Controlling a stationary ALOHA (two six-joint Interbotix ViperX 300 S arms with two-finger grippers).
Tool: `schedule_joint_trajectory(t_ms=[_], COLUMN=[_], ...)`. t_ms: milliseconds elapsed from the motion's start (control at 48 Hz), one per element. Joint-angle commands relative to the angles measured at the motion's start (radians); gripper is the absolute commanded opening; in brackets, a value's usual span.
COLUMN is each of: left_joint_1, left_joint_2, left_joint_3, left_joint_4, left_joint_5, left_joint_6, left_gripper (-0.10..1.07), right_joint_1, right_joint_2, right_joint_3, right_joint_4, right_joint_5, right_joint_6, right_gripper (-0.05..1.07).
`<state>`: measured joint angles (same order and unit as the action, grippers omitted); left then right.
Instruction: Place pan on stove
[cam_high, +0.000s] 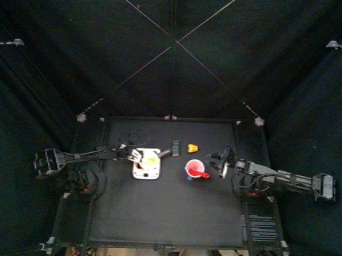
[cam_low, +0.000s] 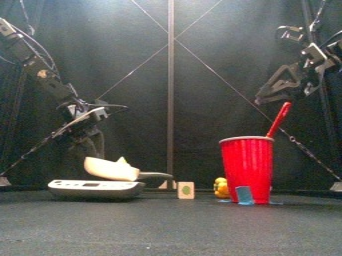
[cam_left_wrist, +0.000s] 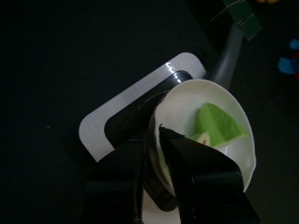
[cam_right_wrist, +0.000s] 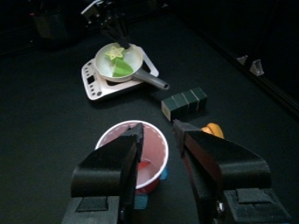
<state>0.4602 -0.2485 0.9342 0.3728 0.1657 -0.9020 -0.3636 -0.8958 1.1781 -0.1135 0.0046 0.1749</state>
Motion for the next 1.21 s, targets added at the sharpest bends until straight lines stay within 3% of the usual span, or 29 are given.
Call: schedule_joint_trajectory(t_ms=[0, 354, 792, 1188], left_joint_1=[-0.002, 0.005, 0.014, 0.011], left_joint_2=[-0.011, -0.018, -0.143, -0.150], left_joint_3=[-0.009, 0.017, 0.078, 0.104], left_joint_4=[0.000, 0.002, 0.000, -0.011], left_joint_5=[-0.008, 0.003, -0.012, -0.012], left_joint_6=[0.003, 0.003, -0.002, -0.002], left_gripper=[0.62, 0.62, 0.61, 0.61], right_joint_1=[-0.003, -0.003, -0.003, -0.003], right_joint_2=[0.006, 0.006, 0.008, 0.009], right_joint_3=[-0.011, -0.011, -0.011, -0.011], right_joint_4=[0.000, 0.000, 0.000, 0.000], right_joint_5=[-0.003, -0.003, -0.005, -0.003], right_joint_6=[0.002, 0.000, 0.000, 0.000], right_gripper=[0.74, 0.74, 0.74, 0.74])
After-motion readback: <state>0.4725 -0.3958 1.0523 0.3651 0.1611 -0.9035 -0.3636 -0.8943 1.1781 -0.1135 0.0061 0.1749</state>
